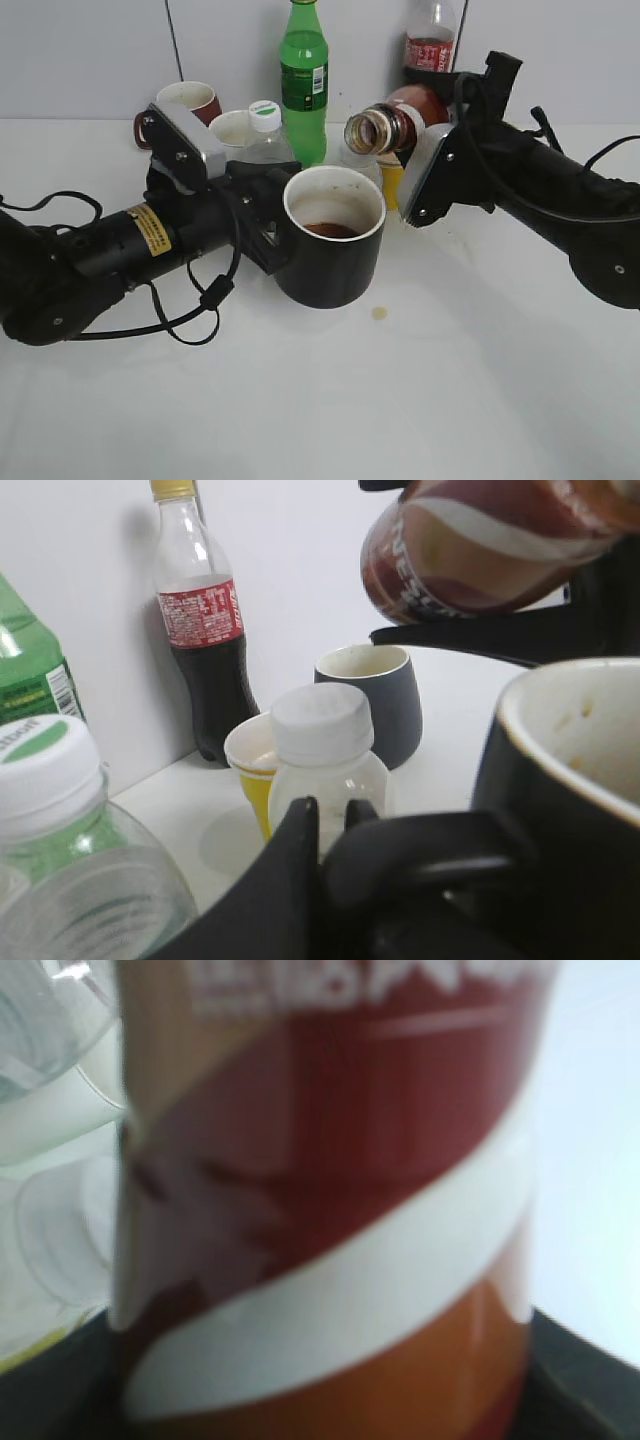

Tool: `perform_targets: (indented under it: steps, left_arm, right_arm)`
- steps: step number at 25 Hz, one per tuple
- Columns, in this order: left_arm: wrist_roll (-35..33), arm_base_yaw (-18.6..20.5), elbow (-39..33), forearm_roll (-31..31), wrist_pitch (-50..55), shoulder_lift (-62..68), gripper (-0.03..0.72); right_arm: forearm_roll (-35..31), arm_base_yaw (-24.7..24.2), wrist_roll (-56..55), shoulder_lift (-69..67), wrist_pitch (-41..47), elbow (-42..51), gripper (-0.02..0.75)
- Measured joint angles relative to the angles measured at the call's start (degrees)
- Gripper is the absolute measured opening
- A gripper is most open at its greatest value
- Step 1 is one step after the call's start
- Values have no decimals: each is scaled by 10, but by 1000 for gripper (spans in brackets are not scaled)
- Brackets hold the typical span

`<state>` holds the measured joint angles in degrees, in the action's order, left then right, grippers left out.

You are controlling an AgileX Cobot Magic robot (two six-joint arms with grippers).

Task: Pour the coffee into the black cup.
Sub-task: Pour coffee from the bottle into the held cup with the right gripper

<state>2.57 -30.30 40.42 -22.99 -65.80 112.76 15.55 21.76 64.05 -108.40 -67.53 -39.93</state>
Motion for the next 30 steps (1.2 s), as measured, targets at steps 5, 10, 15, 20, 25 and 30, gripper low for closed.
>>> perform_targets:
  steps: [5,10,15,20,25,30]
  left_arm:
    - [1,-3,0,-3,0,0,48]
    - [1,-10,0,-23,2,0,48]
    - [1,-10,0,-32,5,0,48]
    - [1,-10,0,-33,5,0,48]
    - [1,-10,0,-33,5,0,48]
    - [2,-10,-2,-34,3,0,48]
  right_arm:
    - [2,0,48,0,0,0,504]
    - [1,0,82,0,0,0,504]
    - [-1,0,99,0,0,0,504]
    - [-3,0,120,0,-1,0,504]
    - [-3,0,153,0,0,0,504]
    - [-2,0,174,0,0,0,504]
